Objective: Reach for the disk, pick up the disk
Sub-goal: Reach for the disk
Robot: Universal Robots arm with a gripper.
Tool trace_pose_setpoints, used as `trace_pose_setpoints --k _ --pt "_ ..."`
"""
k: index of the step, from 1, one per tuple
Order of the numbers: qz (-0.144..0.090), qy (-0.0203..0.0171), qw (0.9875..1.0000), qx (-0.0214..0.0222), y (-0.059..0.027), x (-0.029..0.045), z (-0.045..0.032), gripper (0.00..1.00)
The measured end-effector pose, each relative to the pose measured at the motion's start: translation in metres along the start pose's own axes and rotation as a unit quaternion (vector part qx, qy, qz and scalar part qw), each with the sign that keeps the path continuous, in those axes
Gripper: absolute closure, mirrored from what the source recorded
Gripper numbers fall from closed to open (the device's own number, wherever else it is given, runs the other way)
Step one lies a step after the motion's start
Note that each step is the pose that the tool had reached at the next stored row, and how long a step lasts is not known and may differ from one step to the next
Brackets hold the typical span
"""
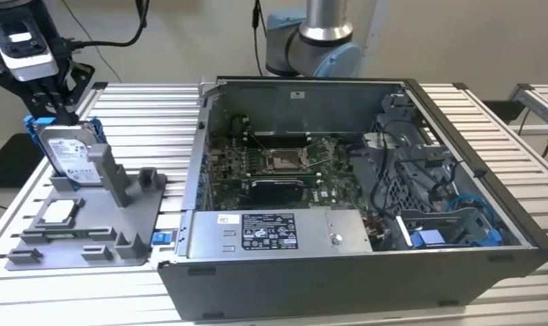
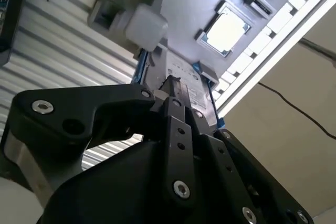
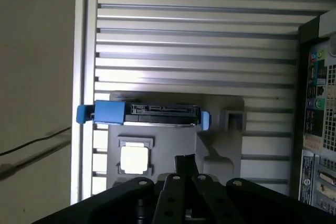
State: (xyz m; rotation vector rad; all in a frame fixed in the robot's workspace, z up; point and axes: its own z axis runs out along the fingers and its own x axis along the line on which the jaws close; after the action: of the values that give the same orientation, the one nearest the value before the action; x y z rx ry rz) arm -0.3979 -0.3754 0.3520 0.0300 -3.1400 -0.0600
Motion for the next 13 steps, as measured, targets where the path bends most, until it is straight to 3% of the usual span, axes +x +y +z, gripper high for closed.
trace_pose_setpoints --k 5,13 --pt "0.0 0.0 1.0 0.0 0.0199 0.0071 0.0014 1.0" --pt "0.0 0.0 1.0 -0.0014 0.0282 0.0426 0.0019 1.0"
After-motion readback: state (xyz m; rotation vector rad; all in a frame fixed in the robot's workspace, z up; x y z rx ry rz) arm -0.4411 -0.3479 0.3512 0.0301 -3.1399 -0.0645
